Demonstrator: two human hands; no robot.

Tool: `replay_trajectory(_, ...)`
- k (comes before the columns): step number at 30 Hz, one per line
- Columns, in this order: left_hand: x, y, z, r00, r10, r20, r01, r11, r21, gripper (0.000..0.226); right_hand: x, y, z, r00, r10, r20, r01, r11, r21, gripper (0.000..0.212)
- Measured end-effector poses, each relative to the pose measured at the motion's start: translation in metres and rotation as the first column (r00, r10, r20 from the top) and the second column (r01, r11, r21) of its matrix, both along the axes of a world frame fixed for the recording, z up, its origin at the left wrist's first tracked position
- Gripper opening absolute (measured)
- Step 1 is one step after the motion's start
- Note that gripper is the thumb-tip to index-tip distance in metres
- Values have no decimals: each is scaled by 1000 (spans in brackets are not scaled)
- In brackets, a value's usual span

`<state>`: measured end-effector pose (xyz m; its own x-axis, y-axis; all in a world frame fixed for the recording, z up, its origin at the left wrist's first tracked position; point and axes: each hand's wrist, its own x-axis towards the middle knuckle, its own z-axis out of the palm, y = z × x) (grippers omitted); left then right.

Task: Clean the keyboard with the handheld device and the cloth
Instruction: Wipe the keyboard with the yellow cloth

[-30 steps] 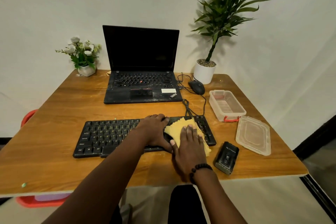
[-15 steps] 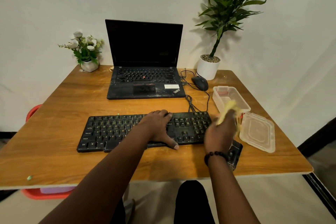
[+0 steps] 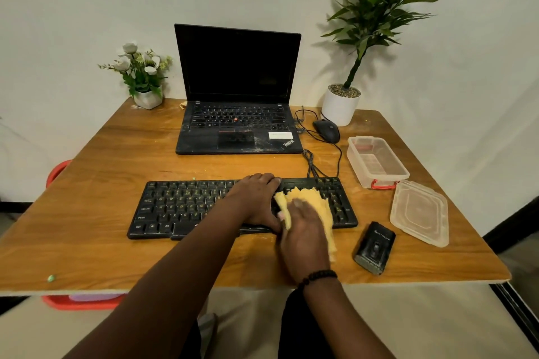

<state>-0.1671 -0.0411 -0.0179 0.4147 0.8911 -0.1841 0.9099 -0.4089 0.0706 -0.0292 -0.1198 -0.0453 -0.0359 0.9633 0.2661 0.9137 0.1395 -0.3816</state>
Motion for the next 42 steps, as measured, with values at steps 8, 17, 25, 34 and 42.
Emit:
replay_trajectory(8,2,-2,4,1000,4,-19,-4,1000,-20,130,28,-6,16,983,152,105,-154,988,10,45)
replay_trajectory(17,4,-2,3,1000,26,-15,-26,999,-36,133,22,-15,4,998,45,-53,-50,995,-90,46)
replay_trajectory(25,-5,-2,5,999,34,-38,-38,994,-104,149,54,39,60,247,-310,-918,327,919,-222,45)
replay_trajectory(34,-7,-4,3,998,37,-59,-38,999,-17,141,-2,58,11,985,159,-64,-167,972,-162,46)
replay_trajectory(42,-11,0,-2,997,51,-51,-53,998,-41,144,27,76,20,996,47,71,-36,989,-144,42)
